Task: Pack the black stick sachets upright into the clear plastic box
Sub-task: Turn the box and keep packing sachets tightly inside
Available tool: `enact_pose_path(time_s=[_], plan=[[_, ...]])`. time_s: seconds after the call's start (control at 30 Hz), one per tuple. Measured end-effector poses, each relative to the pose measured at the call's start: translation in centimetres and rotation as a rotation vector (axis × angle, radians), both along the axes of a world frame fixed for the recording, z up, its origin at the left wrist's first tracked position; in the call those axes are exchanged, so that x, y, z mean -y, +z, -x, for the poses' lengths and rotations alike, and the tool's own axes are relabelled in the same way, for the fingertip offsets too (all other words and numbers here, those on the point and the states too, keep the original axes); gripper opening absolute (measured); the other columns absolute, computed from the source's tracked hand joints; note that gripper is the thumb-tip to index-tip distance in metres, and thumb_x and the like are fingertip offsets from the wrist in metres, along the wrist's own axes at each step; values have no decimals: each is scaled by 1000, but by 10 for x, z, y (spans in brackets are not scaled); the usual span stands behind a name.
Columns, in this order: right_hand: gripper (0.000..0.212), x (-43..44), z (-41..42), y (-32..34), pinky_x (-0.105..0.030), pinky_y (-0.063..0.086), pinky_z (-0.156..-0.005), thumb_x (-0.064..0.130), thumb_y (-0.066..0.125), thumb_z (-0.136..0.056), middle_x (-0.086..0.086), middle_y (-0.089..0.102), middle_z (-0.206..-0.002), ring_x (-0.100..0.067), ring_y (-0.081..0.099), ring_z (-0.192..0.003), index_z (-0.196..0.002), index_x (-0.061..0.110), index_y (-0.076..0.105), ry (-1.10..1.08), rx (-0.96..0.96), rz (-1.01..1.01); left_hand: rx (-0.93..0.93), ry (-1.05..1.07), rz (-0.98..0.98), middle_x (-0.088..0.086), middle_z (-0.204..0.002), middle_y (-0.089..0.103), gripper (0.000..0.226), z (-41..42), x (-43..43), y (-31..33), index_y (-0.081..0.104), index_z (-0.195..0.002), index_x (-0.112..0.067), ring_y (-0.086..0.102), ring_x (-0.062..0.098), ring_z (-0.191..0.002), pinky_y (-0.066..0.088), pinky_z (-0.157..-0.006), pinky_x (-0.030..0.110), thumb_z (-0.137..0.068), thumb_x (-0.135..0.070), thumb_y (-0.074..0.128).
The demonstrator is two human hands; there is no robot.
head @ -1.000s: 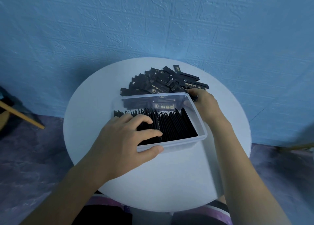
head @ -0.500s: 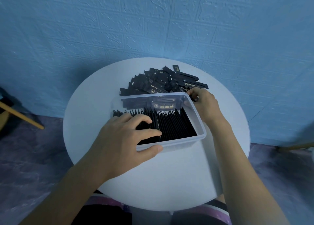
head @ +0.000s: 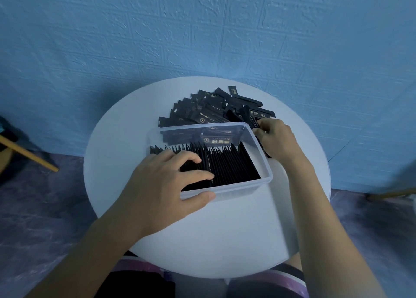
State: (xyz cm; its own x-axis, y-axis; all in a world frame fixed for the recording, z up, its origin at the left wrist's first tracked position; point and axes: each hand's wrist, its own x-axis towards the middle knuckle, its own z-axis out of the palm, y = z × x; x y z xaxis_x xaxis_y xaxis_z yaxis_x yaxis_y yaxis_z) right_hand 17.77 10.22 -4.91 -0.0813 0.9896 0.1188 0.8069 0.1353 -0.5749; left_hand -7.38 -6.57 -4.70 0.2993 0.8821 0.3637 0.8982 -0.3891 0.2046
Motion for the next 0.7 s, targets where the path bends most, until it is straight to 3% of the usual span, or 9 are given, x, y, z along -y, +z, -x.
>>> enact_pose_path(time_s=[0.17, 0.3, 0.57, 0.7], plan=[[21, 4, -4, 3, -26, 41, -55, 21, 58, -98, 3, 60, -68, -24, 59, -57, -77, 25, 58, -24, -48, 6, 4, 1, 1, -20, -122, 60, 42, 0, 1, 0, 70, -114, -48, 36, 1, -85, 38, -73, 30, -91, -70, 44], [11, 5, -7, 2, -33, 55, -68, 18, 58, -96, 3, 64, -75, -26, 61, -63, -90, 24, 66, -32, -88, 35, -6, 2, -3, -20, -122, 60, 41, 0, 0, 0, 70, -115, -49, 35, 2, -85, 36, -73, 29, -91, -69, 44], [12, 11, -7, 9, -49, 60, -73, 19, 57, -82, -16, 63, -74, -42, 64, -76, -74, 10, 60, -59, -64, 83, 5, -2, 0, -20, -122, 60, 41, 1, 0, -1, 71, -115, -49, 38, 2, -86, 39, -74, 30, -91, -70, 44], [7, 11, -10, 13, -37, 51, -70, 19, 58, -86, -7, 64, -76, -37, 62, -79, -83, 13, 61, -89, -90, 29, 4, 4, -1, -20, -122, 60, 42, 1, 0, 0, 71, -115, -49, 37, 1, -86, 39, -74, 30, -91, -70, 44]])
